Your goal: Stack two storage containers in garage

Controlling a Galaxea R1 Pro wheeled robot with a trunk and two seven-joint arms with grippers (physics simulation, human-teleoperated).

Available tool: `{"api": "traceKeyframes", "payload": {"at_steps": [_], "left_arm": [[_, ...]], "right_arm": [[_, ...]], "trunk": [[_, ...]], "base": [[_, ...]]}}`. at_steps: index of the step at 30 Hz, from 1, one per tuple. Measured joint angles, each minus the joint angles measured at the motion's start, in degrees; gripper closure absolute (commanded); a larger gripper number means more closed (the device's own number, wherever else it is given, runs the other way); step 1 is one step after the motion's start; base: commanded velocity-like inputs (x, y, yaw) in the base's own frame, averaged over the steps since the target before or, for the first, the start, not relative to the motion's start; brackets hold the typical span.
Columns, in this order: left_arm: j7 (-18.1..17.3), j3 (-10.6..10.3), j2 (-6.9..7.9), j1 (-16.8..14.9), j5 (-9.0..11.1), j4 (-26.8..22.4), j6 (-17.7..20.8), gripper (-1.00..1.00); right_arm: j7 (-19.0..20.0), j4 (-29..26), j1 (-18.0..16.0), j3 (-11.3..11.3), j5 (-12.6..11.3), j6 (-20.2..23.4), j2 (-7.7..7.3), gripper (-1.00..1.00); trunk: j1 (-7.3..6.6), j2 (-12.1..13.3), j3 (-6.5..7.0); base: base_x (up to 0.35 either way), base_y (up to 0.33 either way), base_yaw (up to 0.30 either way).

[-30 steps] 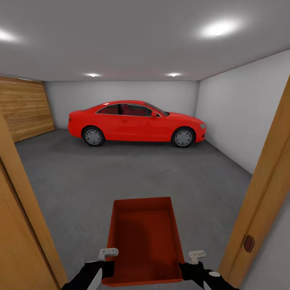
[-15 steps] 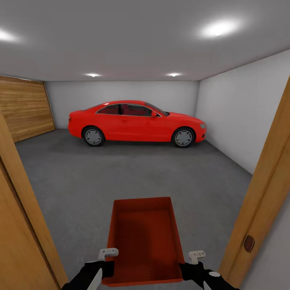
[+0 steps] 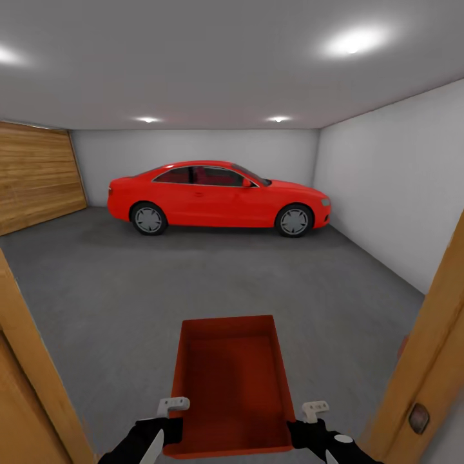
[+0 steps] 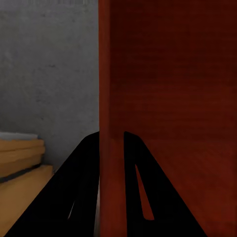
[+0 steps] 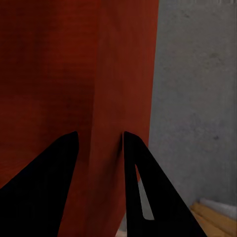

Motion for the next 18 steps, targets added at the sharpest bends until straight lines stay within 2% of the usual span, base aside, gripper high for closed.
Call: {"api": "traceKeyframes", "payload": {"at_steps": [11, 18], "left_arm": [[0.1, 0.0, -0.04, 0.0, 0.0, -0.1, 0.1, 1.0], [0.0, 0.0, 0.02, 0.0, 0.0, 0.0, 0.0, 1.0]], "right_arm": [[0.1, 0.0, 0.0, 0.0, 0.0, 0.0, -0.03, 1.0], [0.0, 0.0, 0.0, 0.0, 0.0, 0.0, 0.02, 1.0]], "trunk": [[0.0, 0.0, 0.0], [0.03, 0.0, 0.0]], "base": [[0.322, 0.0, 0.0], [0.067, 0.0, 0.0]]}}
